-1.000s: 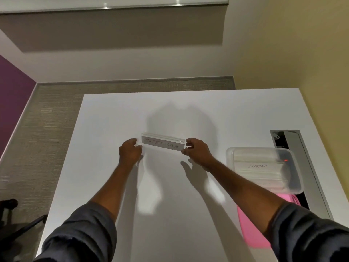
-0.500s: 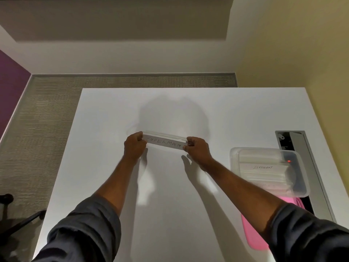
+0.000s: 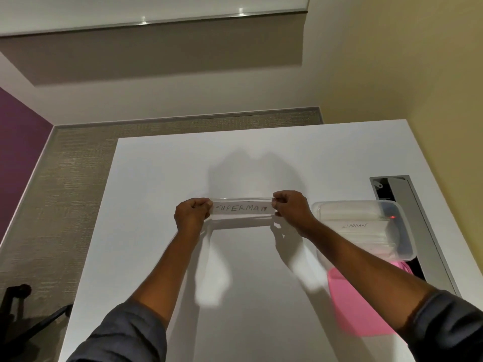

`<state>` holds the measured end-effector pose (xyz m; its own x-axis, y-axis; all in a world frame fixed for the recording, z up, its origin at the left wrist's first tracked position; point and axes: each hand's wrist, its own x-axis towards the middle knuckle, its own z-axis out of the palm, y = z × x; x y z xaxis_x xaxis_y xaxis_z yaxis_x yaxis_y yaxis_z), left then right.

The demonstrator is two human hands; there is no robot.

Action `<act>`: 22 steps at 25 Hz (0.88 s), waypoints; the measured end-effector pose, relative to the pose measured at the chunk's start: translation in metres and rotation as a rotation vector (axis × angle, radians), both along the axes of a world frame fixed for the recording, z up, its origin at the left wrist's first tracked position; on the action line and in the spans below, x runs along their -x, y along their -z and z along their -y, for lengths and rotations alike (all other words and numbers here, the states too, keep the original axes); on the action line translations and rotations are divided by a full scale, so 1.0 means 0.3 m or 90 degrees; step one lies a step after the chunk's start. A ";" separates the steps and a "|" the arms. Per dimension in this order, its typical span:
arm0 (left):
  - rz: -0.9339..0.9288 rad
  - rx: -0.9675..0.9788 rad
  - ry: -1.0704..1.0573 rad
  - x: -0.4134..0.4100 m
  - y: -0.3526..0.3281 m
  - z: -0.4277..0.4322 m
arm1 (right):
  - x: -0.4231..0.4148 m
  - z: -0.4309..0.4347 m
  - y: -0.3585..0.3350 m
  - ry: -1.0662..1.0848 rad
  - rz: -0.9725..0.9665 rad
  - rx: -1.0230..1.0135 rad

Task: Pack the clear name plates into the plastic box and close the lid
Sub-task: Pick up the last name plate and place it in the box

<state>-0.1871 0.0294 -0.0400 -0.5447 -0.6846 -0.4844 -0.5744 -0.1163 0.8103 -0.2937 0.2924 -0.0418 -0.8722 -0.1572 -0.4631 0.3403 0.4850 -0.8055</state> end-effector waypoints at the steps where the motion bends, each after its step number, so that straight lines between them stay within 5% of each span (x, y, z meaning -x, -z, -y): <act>1: -0.007 -0.018 -0.005 -0.012 -0.007 -0.023 | 0.001 -0.031 -0.011 0.001 -0.009 0.000; 13: -0.025 -0.061 0.067 -0.040 -0.164 -0.323 | -0.046 -0.463 -0.191 -0.092 -0.087 -0.030; 22: -0.062 -0.009 0.235 0.045 -0.230 -0.633 | -0.038 -0.796 -0.291 -0.305 -0.202 -0.272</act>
